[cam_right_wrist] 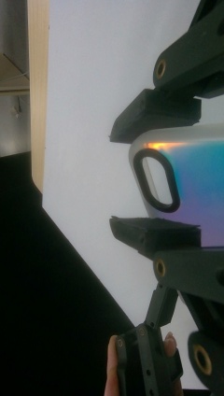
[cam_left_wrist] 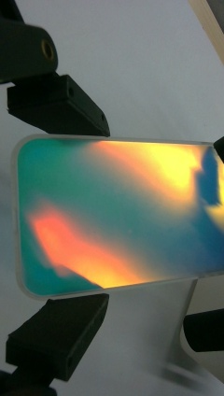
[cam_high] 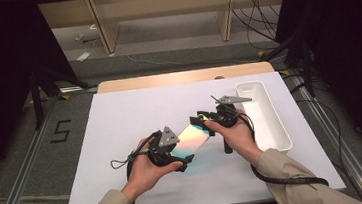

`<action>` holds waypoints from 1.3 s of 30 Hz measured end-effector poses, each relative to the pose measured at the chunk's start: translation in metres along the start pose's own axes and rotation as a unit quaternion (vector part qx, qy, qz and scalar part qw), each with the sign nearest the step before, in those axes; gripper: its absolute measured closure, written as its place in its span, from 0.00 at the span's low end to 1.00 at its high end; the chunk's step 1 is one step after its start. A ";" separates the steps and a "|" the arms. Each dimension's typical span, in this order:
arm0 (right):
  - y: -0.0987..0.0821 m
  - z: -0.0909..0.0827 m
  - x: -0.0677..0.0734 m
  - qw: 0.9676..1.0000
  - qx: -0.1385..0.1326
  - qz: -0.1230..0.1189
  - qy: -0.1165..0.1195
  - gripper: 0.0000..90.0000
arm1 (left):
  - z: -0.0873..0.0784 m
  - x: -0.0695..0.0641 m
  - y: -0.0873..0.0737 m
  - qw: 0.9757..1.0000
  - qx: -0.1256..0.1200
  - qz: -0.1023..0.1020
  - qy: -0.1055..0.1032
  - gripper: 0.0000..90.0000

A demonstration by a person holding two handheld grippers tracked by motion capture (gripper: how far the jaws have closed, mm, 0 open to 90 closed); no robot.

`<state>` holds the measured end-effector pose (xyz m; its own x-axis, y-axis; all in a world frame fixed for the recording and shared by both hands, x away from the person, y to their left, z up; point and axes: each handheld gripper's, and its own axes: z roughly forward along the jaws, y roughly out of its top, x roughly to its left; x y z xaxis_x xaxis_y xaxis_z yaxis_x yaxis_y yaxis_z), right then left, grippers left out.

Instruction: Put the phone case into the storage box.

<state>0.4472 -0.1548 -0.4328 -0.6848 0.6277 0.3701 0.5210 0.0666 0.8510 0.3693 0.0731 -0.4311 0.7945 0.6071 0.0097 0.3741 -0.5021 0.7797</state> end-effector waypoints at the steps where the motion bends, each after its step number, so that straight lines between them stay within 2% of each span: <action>1: 0.000 0.000 -0.001 1.000 -0.001 0.000 0.000 0.60 | 0.000 0.000 0.000 1.000 0.000 0.001 0.000 0.19; 9: 0.004 -0.006 -0.001 1.000 -0.012 0.023 0.012 0.72 | 0.002 0.000 -0.001 1.000 0.006 0.012 0.004 0.19; 11: 0.004 -0.006 -0.002 1.000 -0.018 0.021 0.015 0.73 | 0.003 0.000 -0.002 1.000 0.008 0.014 0.004 0.19; 12: 0.005 -0.007 -0.001 0.999 -0.016 0.029 0.017 0.74 | 0.003 -0.001 -0.002 1.000 0.008 0.015 0.006 0.19; 17: 0.008 -0.010 0.000 0.999 -0.026 0.035 0.028 0.79 | 0.004 -0.001 -0.002 1.000 0.013 0.026 0.012 0.19; 23: 0.013 -0.015 0.005 0.997 -0.041 0.040 0.047 0.85 | 0.004 -0.004 0.000 0.998 0.013 0.054 0.038 0.19; 25: 0.016 -0.017 0.010 0.997 -0.044 0.032 0.055 0.86 | 0.003 -0.005 0.002 0.998 0.009 0.050 0.041 0.19; 26: 0.017 -0.018 0.012 0.996 -0.045 0.031 0.070 0.89 | 0.002 -0.005 0.002 0.998 -0.005 0.043 0.038 0.31; 27: 0.019 -0.020 0.017 0.997 -0.043 0.016 0.066 0.89 | 0.001 -0.005 0.004 0.999 -0.008 0.036 0.038 0.30; 28: 0.021 -0.022 0.021 0.997 -0.049 -0.016 0.052 0.89 | -0.001 -0.004 0.005 0.999 -0.011 0.031 0.043 0.22; 30: 0.025 -0.024 0.024 0.995 -0.056 0.000 0.081 0.89 | -0.005 0.000 0.005 0.998 -0.027 0.022 0.046 0.21; 33: 0.031 -0.029 0.029 0.995 -0.054 -0.036 0.070 0.89 | -0.007 0.004 0.004 0.998 -0.035 0.010 0.044 0.18; 35: 0.033 -0.030 0.029 0.995 -0.053 -0.040 0.077 0.89 | -0.006 0.006 0.003 0.999 -0.035 0.007 0.039 0.17; 39: 0.035 -0.030 0.031 0.993 -0.036 -0.068 0.087 0.89 | -0.004 0.008 0.001 0.999 -0.034 0.005 0.030 0.17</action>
<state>0.4289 -0.1558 -0.3805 -0.8279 0.4720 0.3029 0.3832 0.0818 0.9200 0.3738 0.0796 -0.4283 0.7665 0.6400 0.0536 0.3317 -0.4660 0.8203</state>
